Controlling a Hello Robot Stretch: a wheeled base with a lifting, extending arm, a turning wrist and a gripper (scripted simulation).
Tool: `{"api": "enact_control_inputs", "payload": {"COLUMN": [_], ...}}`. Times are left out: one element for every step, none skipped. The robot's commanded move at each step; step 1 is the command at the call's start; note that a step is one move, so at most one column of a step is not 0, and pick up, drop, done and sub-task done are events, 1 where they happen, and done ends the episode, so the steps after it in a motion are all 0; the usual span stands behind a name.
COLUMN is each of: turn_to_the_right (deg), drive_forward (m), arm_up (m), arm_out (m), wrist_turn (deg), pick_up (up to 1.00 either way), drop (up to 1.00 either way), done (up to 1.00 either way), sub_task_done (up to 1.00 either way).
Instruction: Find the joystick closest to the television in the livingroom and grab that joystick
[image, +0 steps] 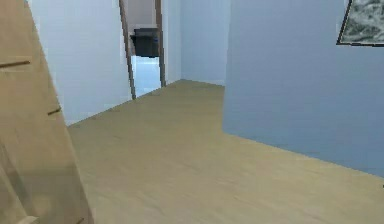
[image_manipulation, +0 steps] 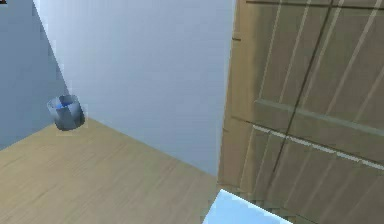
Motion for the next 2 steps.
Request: {"api": "enact_control_inputs", "payload": {"turn_to_the_right": [6.0, 0.0], "drive_forward": [0.00, 0.40], "arm_up": [0.00, 0.00], "arm_out": [0.00, 0.00], "wrist_turn": [0.0, 0.0], "pick_up": [0.00, 0.00], "drop": [0.00, 0.00], "done": [0.00, 0.00], "sub_task_done": [0.00, 0.00]}}
